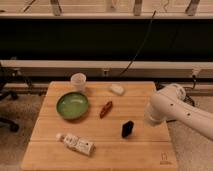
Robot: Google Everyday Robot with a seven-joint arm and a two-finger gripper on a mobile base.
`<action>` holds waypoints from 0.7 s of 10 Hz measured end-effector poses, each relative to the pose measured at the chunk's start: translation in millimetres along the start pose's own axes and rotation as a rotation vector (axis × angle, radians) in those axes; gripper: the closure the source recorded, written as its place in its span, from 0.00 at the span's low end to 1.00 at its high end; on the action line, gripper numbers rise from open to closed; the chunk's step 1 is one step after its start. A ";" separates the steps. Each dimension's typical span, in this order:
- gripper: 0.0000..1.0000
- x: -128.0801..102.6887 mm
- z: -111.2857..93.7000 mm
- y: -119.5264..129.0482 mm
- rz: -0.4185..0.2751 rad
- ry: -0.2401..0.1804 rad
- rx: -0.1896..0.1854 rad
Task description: Knock the eraser over
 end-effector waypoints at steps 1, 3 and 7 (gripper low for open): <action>1.00 -1.8 1.4 0.3 -0.003 -0.001 -0.002; 1.00 -8.2 4.2 0.0 -0.012 -0.002 -0.007; 1.00 -16.8 9.1 -0.4 -0.032 -0.004 -0.014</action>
